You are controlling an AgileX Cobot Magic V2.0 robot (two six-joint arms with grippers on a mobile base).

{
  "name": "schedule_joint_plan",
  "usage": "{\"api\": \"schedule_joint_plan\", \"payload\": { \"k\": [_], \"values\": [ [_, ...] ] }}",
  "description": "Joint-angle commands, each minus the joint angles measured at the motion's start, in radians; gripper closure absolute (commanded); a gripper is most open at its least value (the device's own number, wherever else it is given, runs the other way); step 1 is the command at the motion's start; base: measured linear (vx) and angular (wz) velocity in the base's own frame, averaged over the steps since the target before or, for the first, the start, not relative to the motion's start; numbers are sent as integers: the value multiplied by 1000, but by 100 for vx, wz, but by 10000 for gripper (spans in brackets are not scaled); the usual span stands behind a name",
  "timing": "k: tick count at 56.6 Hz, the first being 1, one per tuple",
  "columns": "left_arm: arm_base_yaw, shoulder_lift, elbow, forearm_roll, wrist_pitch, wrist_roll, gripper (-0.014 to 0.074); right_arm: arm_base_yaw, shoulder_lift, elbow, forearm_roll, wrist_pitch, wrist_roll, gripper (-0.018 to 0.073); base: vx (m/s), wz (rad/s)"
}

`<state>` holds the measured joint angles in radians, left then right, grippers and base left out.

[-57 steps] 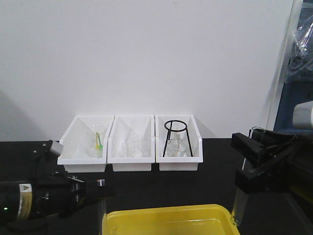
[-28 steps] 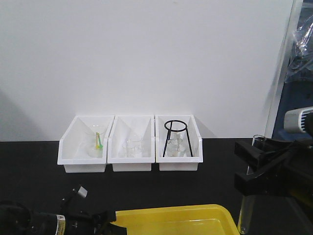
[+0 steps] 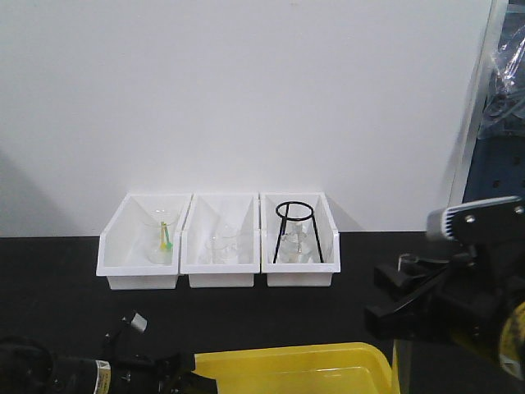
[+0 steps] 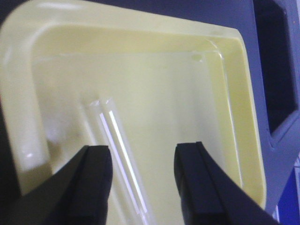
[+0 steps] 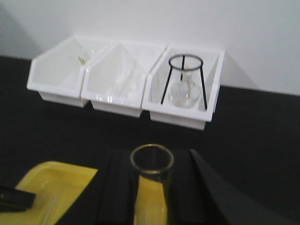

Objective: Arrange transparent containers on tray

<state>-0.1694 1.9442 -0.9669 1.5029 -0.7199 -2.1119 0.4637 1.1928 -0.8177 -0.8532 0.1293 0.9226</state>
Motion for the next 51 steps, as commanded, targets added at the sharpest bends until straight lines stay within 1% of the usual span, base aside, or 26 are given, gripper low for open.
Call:
{"api": "schedule_joint_plan", "payload": {
  "k": [1,11,16,21,33,44,51],
  "values": [
    [0,-49,-28,-48,-82,-5,156,0,71,-29,13,-32,-2,571,0,0],
    [0,-69,-28,-48,-183,-4,156,-3,246,-30,40,-29,-2,571,0,0],
    [0,-94,-28,-48,-211,-3,160,-3,314,-30,40,-38,-2,571,0,0],
    [0,-132,-28,-49,-211,1,174,-3,371,-32,40,-44,7,571,0,0],
    [0,-230,-28,-71,-204,75,230,-3,458,-82,40,-38,57,571,0,0],
    [0,-298,-28,-73,-190,79,270,-5,508,-165,35,-34,57,568,0,0],
    [0,-318,-28,-73,-191,79,281,-5,543,-208,7,-24,57,567,0,0]
  ]
}}
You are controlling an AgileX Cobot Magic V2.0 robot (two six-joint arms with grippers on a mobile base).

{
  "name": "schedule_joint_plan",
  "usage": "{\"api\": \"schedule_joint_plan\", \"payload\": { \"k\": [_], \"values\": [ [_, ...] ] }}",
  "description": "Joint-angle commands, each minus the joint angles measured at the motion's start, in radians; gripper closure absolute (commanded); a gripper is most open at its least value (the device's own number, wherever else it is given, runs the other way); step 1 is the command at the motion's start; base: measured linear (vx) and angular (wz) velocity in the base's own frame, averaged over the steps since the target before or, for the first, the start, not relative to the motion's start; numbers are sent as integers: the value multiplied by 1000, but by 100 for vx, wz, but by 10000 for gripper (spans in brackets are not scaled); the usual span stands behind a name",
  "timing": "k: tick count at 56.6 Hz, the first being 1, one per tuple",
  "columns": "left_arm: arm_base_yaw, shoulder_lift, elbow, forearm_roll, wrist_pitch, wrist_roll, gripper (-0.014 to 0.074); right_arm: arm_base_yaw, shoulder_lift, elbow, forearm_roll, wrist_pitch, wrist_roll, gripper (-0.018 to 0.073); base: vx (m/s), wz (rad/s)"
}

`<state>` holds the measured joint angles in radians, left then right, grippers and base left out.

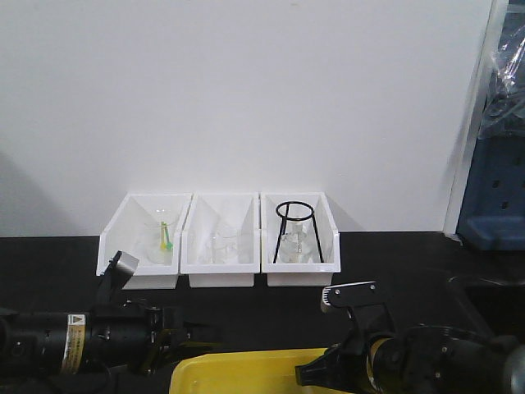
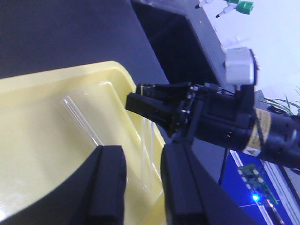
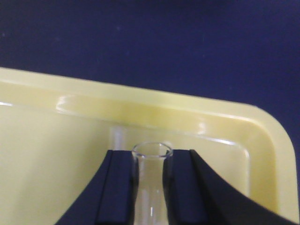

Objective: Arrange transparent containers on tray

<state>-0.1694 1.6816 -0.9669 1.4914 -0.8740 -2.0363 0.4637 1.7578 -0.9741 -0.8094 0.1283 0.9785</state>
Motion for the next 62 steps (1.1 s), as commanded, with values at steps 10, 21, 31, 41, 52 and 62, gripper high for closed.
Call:
{"api": "schedule_joint_plan", "payload": {
  "k": [10,21,31,41,52,62],
  "values": [
    [0,-80,-28,-61,-36,3,283,-5,30,-87,-44,46,1,567,0,0],
    [0,-93,-28,-61,-36,3,283,-5,61,-94,-60,67,12,567,0,0],
    [0,-92,-28,-61,-40,2,283,-5,61,-94,-86,72,24,567,0,0],
    [0,-92,-28,-61,-38,3,283,-5,61,-94,-93,124,25,567,0,0],
    [0,-92,-28,-61,-38,3,283,-5,61,-94,-115,147,25,567,0,0],
    [0,-92,-28,-62,-38,3,283,-5,61,-94,-122,171,27,567,0,0]
  ]
}}
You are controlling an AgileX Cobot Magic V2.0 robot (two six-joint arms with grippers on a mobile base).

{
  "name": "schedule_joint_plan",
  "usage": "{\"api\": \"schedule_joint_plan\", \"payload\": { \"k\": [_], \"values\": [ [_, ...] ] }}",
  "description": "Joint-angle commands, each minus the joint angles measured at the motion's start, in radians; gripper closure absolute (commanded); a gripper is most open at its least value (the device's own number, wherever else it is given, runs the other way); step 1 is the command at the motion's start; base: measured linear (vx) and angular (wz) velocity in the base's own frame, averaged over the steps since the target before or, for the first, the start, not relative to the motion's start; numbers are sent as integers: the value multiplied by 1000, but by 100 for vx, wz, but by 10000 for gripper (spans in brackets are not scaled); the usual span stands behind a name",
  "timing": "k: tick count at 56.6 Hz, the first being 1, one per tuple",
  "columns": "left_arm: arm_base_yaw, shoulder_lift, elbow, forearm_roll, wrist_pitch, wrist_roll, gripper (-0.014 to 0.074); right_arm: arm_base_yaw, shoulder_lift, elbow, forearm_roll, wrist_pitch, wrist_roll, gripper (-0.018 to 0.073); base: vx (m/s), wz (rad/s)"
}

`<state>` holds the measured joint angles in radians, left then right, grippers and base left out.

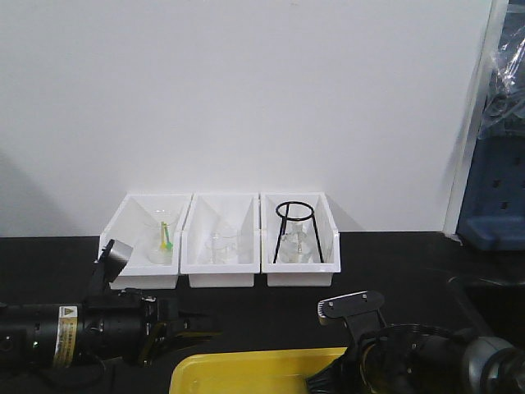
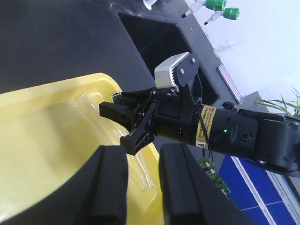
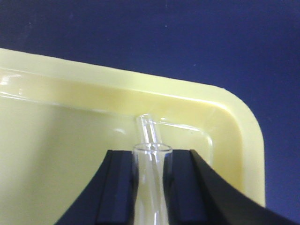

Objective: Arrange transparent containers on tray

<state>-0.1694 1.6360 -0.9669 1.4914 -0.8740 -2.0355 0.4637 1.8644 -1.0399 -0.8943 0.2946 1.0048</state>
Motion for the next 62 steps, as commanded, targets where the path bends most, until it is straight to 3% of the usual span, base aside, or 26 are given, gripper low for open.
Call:
{"api": "schedule_joint_plan", "payload": {
  "k": [1,17,46,62],
  "values": [
    [0,-47,-28,-62,-38,3,283,-5,-45,-28,-44,10,1,567,0,0],
    [0,-47,-28,-62,-33,3,283,-5,-45,-28,-124,81,16,567,0,0],
    [0,-47,-28,-62,-30,17,283,-5,-177,-125,-148,30,41,567,0,0],
    [0,-47,-28,-61,-32,17,283,-5,-131,-195,-316,37,56,567,0,0]
  ]
}}
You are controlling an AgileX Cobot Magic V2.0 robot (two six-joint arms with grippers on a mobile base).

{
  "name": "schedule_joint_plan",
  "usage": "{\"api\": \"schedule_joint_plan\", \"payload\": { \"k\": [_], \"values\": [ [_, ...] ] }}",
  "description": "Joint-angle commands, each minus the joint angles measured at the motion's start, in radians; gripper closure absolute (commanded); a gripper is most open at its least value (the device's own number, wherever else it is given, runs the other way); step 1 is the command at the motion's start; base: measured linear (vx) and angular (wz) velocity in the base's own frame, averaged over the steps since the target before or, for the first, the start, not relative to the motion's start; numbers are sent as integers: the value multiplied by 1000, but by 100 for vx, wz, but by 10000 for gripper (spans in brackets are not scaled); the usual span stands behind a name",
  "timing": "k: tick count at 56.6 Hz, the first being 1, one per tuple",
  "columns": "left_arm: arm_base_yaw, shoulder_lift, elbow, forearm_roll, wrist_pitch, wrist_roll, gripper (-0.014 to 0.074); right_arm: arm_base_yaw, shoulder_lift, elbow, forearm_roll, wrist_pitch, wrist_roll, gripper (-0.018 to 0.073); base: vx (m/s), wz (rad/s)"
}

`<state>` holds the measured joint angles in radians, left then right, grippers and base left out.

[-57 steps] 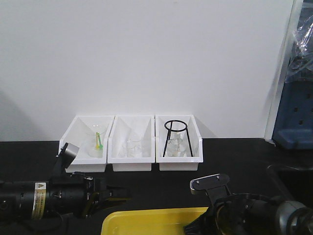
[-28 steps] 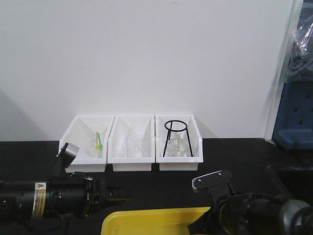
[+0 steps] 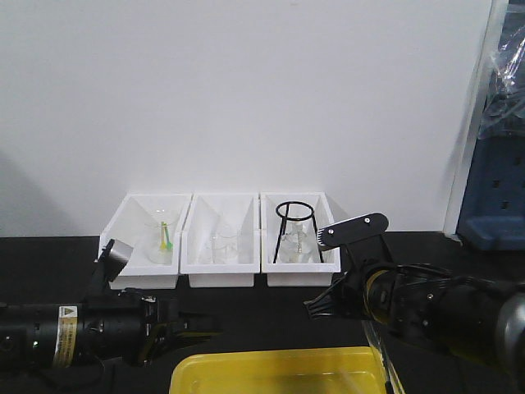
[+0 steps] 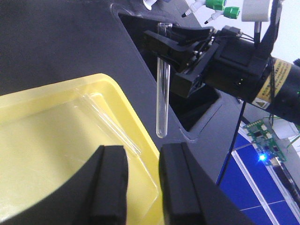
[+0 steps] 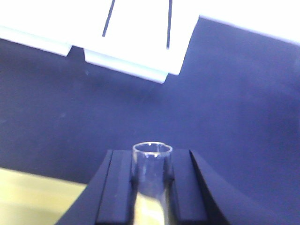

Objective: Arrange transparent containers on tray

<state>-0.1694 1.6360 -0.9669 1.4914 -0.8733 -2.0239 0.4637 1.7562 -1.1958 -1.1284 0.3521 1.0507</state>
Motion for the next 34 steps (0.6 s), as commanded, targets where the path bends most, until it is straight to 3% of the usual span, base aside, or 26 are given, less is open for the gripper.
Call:
{"api": "schedule_joint_plan", "payload": {
  "k": [1,16,27,34],
  "values": [
    [0,-47,-28,-61,-33,5,283,-5,-19,-40,-89,-20,15,567,0,0],
    [0,-47,-28,-60,-35,6,283,-5,46,-40,-301,-31,209,567,0,0],
    [0,-47,-28,-55,-39,6,283,-5,67,-40,-519,-28,439,567,0,0],
    [0,-47,-28,-37,-39,6,283,-5,87,-40,-597,-26,523,567,0,0]
  ]
}}
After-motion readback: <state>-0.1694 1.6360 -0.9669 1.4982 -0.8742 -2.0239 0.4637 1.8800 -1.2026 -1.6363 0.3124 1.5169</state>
